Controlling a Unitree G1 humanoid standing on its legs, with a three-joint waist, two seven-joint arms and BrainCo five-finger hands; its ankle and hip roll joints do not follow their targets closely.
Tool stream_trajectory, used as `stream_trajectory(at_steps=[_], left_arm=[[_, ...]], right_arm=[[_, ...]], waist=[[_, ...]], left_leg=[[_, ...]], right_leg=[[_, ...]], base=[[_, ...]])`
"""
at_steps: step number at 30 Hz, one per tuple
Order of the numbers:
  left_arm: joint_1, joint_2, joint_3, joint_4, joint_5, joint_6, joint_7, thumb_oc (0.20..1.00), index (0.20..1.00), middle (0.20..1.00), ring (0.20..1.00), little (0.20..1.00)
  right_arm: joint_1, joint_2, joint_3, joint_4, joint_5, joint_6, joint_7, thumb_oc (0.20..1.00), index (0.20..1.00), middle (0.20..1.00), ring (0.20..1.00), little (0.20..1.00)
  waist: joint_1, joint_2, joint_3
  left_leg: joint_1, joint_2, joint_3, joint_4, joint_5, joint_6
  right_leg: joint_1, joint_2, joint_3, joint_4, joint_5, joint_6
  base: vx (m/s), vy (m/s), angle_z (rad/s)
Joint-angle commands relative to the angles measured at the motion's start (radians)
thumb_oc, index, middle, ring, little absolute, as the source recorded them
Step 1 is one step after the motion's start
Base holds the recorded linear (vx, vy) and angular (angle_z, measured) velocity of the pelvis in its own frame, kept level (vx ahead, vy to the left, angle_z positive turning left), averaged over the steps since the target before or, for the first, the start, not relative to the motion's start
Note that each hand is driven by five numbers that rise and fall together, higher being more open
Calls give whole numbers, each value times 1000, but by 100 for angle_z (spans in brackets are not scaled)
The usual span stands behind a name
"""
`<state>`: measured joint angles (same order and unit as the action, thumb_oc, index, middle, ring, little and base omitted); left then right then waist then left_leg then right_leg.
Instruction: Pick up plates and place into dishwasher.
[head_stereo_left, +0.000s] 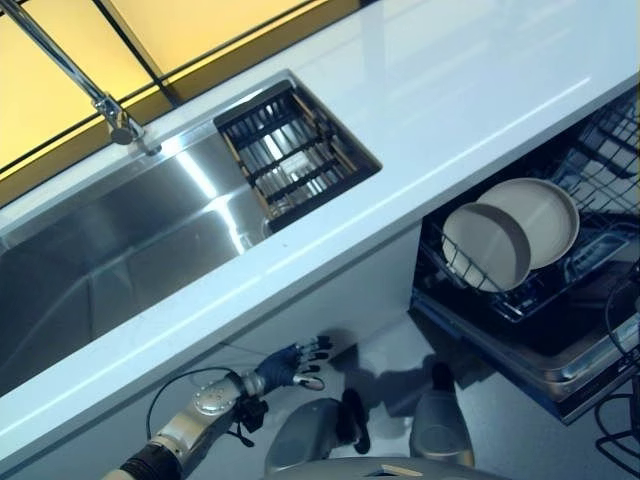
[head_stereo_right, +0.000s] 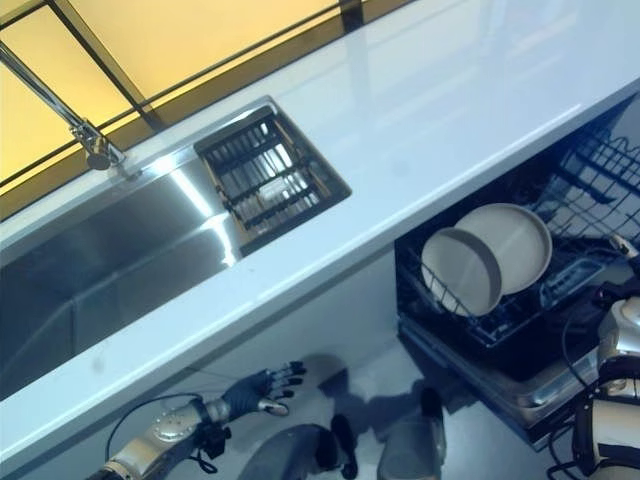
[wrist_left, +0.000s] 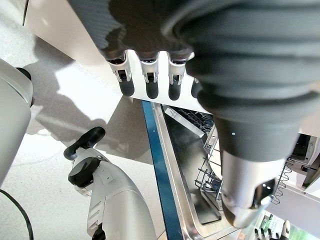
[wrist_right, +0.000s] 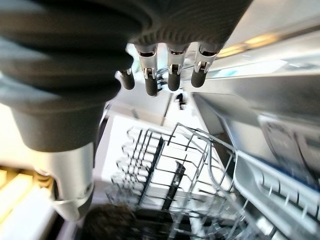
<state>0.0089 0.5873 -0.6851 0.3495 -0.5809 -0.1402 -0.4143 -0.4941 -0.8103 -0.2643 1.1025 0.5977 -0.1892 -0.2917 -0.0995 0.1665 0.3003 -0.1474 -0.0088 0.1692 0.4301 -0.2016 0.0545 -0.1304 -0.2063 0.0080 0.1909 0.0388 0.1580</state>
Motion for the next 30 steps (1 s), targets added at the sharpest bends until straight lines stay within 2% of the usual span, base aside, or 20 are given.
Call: stream_trajectory(at_steps=[1, 5, 7, 17, 21, 23, 30], left_arm=[[56, -34, 20, -18, 5, -30, -14, 1000, 1000, 1000, 1000, 1000], [60, -41, 12, -10, 18, -23, -20, 1000, 1000, 1000, 1000, 1000], [52, -35, 0, -11, 15, -25, -17, 1000, 1000, 1000, 1000, 1000], [7, -19, -55, -18, -45, -75, 4, 1000, 1000, 1000, 1000, 1000], [-5, -13, -71, -23, -60, -95, 8, 1000, 1000, 1000, 1000, 1000], [-14, -11, -81, -23, -65, -107, 12, 1000, 1000, 1000, 1000, 1000], [-59, 11, -112, -54, -104, -124, 38, 1000, 1000, 1000, 1000, 1000]], right_arm=[[17, -2, 14, -23, 139, -20, 89, 1000, 1000, 1000, 1000, 1000], [38, 42, -24, 0, 312, -18, 180, 1000, 1000, 1000, 1000, 1000], [37, 57, -32, 16, 347, -21, 194, 1000, 1000, 1000, 1000, 1000], [-58, 29, -12, 96, 363, -16, 125, 1000, 1000, 1000, 1000, 1000], [-94, 10, -4, 125, 344, -8, 78, 1000, 1000, 1000, 1000, 1000], [-107, 13, 0, 137, 389, 4, 77, 1000, 1000, 1000, 1000, 1000], [-158, 21, 14, 179, 552, 53, 196, 1000, 1000, 1000, 1000, 1000]], waist=[[22, 8, -47], [28, 12, -53], [33, 15, -49], [35, 66, 8], [36, 79, 30], [38, 81, 41], [47, 95, 84]], left_leg=[[-15, 73, -46, 1, 2, -50], [-12, 73, -54, 1, 5, -52], [-18, 73, -58, 6, 7, -52], [-80, 66, -87, 39, 33, -65], [-105, 64, -96, 54, 38, -70], [-118, 66, -100, 63, 40, -72], [-164, 65, -121, 97, 44, -75]], right_leg=[[3, 28, -10, 41, -43, -42], [10, 30, -14, 46, -48, -44], [8, 29, -16, 52, -50, -45], [-32, 25, -29, 91, -55, -59], [-50, 21, -36, 103, -55, -63], [-59, 20, -38, 108, -55, -66], [-95, 20, -48, 147, -65, -78]], base=[[68, -42, 1], [63, -36, 3], [10, -33, 5], [-43, 17, 5], [-42, 13, 3], [-31, -8, 6], [-36, -5, 4]])
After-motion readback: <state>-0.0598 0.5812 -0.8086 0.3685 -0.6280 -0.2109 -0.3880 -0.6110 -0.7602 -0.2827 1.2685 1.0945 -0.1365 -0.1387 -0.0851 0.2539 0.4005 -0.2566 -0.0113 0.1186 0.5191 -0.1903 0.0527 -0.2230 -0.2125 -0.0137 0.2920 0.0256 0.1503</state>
